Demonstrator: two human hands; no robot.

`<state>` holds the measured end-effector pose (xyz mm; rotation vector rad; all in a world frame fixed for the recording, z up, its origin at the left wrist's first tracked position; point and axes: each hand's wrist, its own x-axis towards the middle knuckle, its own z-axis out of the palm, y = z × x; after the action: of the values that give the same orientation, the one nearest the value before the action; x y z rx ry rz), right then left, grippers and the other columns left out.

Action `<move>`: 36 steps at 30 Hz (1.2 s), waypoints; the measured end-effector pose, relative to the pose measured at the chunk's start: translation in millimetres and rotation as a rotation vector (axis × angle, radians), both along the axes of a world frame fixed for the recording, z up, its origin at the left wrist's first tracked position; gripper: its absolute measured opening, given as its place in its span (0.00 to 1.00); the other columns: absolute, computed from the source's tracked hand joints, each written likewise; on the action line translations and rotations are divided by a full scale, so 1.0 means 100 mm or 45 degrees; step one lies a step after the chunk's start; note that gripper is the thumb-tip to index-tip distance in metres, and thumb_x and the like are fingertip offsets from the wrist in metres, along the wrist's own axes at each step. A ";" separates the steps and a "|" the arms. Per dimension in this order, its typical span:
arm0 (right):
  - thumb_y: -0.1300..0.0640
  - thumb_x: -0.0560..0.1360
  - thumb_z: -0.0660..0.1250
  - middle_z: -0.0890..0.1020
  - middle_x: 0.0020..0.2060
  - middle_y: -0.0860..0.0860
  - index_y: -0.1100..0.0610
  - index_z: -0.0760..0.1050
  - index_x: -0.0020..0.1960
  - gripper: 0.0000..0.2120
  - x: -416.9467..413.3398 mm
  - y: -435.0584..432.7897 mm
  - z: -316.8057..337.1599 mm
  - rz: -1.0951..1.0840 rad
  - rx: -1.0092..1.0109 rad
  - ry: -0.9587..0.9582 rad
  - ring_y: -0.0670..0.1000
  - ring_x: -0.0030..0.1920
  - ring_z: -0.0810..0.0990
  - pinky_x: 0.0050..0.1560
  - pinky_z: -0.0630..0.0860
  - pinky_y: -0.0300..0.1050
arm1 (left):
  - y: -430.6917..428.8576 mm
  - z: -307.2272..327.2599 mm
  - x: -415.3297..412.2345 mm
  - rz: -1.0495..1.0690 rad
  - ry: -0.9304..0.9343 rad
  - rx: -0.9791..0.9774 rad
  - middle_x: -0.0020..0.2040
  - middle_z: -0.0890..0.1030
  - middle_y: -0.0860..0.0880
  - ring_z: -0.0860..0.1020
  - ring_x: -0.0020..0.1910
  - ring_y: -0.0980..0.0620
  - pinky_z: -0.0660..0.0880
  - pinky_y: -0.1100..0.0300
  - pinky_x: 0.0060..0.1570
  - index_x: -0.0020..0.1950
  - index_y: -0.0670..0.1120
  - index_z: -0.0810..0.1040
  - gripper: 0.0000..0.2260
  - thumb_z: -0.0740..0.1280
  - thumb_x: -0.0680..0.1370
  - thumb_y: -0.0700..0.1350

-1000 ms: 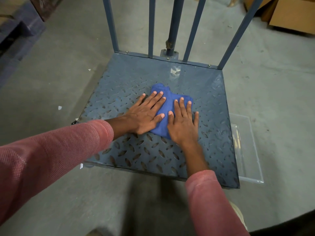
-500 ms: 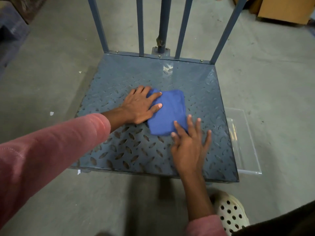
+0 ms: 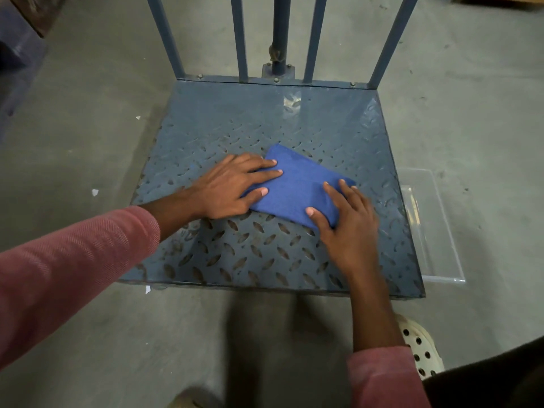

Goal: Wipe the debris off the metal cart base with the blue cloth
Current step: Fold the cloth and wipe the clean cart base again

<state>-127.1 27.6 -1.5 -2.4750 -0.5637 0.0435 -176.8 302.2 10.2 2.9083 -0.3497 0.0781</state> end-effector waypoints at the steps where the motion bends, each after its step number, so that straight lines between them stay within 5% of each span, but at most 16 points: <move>1: 0.37 0.79 0.63 0.63 0.80 0.49 0.46 0.66 0.78 0.30 0.01 -0.01 0.00 0.018 -0.047 0.019 0.53 0.80 0.57 0.78 0.55 0.55 | 0.01 0.02 0.00 -0.016 0.034 0.027 0.80 0.70 0.47 0.71 0.74 0.44 0.68 0.44 0.70 0.80 0.49 0.70 0.27 0.53 0.84 0.58; 6: 0.31 0.73 0.61 0.64 0.79 0.52 0.49 0.68 0.77 0.37 0.11 -0.04 0.06 0.109 -0.153 0.090 0.57 0.78 0.59 0.75 0.60 0.57 | -0.01 0.06 0.00 -0.082 0.019 0.078 0.72 0.73 0.39 0.72 0.68 0.39 0.71 0.42 0.70 0.78 0.40 0.71 0.28 0.56 0.84 0.56; 9: 0.39 0.72 0.74 0.67 0.77 0.53 0.52 0.75 0.71 0.31 0.11 0.00 0.07 0.039 -0.025 0.079 0.57 0.76 0.62 0.72 0.65 0.55 | -0.09 0.04 -0.01 -0.092 -0.018 0.042 0.64 0.72 0.37 0.72 0.61 0.41 0.73 0.44 0.66 0.76 0.36 0.71 0.26 0.59 0.83 0.50; 15: 0.48 0.69 0.79 0.76 0.69 0.51 0.53 0.81 0.57 0.19 0.10 0.06 0.01 -0.003 0.154 0.028 0.55 0.70 0.69 0.68 0.69 0.51 | -0.20 0.01 -0.09 0.004 0.012 -0.003 0.59 0.73 0.36 0.74 0.59 0.36 0.74 0.43 0.64 0.75 0.33 0.71 0.25 0.59 0.82 0.47; 21: 0.49 0.73 0.76 0.80 0.61 0.49 0.51 0.76 0.68 0.24 0.02 0.08 0.01 -0.004 0.157 -0.094 0.55 0.60 0.71 0.56 0.69 0.45 | -0.24 0.02 -0.21 0.146 0.009 -0.069 0.57 0.75 0.39 0.75 0.57 0.40 0.77 0.43 0.61 0.62 0.37 0.78 0.23 0.54 0.83 0.54; 26: 0.50 0.74 0.74 0.80 0.53 0.53 0.54 0.82 0.60 0.16 0.01 0.09 -0.02 -0.033 0.062 -0.176 0.56 0.54 0.72 0.54 0.74 0.56 | -0.24 0.03 -0.31 0.075 -0.192 -0.063 0.54 0.74 0.40 0.73 0.53 0.41 0.75 0.46 0.56 0.55 0.38 0.74 0.11 0.61 0.82 0.47; 29: 0.54 0.74 0.74 0.79 0.56 0.53 0.57 0.80 0.55 0.12 0.05 0.00 -0.05 0.071 0.253 -0.280 0.53 0.57 0.71 0.56 0.72 0.51 | -0.29 0.15 -0.38 0.043 -0.126 -0.167 0.58 0.78 0.40 0.77 0.56 0.42 0.76 0.48 0.59 0.56 0.48 0.68 0.09 0.63 0.78 0.47; 32: 0.60 0.78 0.71 0.81 0.52 0.49 0.56 0.75 0.57 0.09 0.06 -0.08 0.06 0.196 0.535 -0.014 0.47 0.52 0.78 0.53 0.77 0.48 | -0.38 0.28 -0.44 0.204 -0.015 -0.408 0.48 0.80 0.45 0.78 0.40 0.44 0.78 0.46 0.41 0.52 0.58 0.60 0.11 0.60 0.75 0.54; 36: 0.50 0.82 0.67 0.81 0.49 0.45 0.55 0.74 0.62 0.12 0.04 -0.09 0.26 0.064 0.741 0.112 0.43 0.49 0.81 0.50 0.78 0.39 | -0.44 0.38 -0.40 0.292 -0.089 -0.707 0.40 0.74 0.50 0.73 0.35 0.52 0.69 0.61 0.36 0.56 0.47 0.66 0.12 0.66 0.76 0.45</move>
<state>-122.7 18.4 24.7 -1.8848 -0.5131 0.0062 -217.3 257.7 47.9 2.3826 0.0043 0.2662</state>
